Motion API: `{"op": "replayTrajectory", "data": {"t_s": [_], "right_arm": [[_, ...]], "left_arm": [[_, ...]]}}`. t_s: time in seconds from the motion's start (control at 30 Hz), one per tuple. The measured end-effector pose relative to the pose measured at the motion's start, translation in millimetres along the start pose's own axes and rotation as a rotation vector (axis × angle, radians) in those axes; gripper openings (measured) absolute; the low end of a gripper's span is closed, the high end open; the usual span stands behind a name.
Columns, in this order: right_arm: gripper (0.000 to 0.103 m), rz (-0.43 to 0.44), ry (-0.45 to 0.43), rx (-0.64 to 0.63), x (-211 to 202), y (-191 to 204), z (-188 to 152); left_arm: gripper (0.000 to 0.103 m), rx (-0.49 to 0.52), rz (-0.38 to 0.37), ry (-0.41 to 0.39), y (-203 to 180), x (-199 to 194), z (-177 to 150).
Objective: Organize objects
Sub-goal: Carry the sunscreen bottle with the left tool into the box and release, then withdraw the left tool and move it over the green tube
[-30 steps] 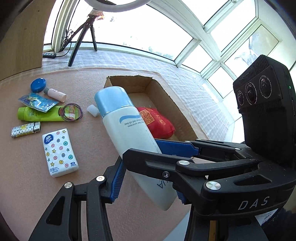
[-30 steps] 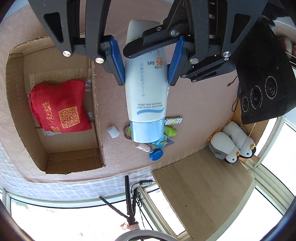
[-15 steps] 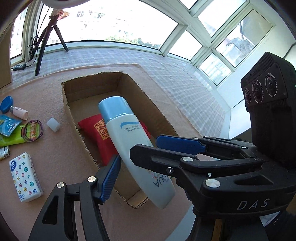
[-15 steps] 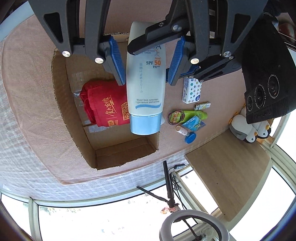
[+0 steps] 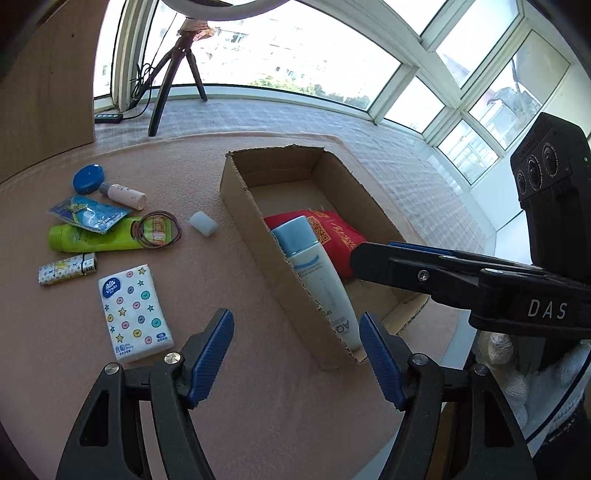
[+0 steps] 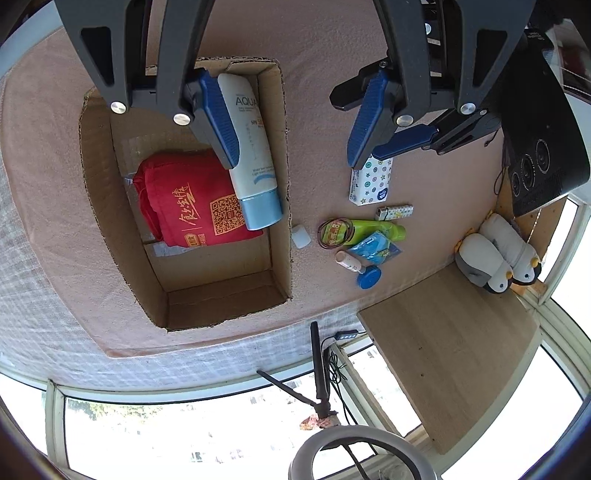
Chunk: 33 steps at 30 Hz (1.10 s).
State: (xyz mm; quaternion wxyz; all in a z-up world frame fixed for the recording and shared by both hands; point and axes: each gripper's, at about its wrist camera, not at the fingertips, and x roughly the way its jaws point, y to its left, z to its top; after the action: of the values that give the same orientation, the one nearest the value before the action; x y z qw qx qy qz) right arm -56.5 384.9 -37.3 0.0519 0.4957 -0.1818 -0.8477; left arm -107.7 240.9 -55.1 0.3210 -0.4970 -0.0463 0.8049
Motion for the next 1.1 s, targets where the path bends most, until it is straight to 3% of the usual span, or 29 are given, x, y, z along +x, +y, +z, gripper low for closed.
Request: {"op": "replayTrajectory", "data": {"t_s": [0.3, 0.53, 0.87, 1.1], "right_arm": [[0.057, 0.090, 0.077, -0.023, 48, 51, 24], [0.057, 0.134, 0.145, -0.035, 102, 94, 51], [0.051, 0.130, 0.211, 0.045, 181, 116, 93], [0.050, 0.066, 0.223, 0.106, 221, 108, 113]], "left_arm": [[0.074, -0.162, 0.185, -0.059, 106, -70, -46], [0.074, -0.298, 0.257, -0.107, 174, -119, -79], [0.074, -0.368, 0.289, -0.118, 213, -152, -113], [0.074, -0.391, 0.299, -0.116, 230, -164, -125]]}}
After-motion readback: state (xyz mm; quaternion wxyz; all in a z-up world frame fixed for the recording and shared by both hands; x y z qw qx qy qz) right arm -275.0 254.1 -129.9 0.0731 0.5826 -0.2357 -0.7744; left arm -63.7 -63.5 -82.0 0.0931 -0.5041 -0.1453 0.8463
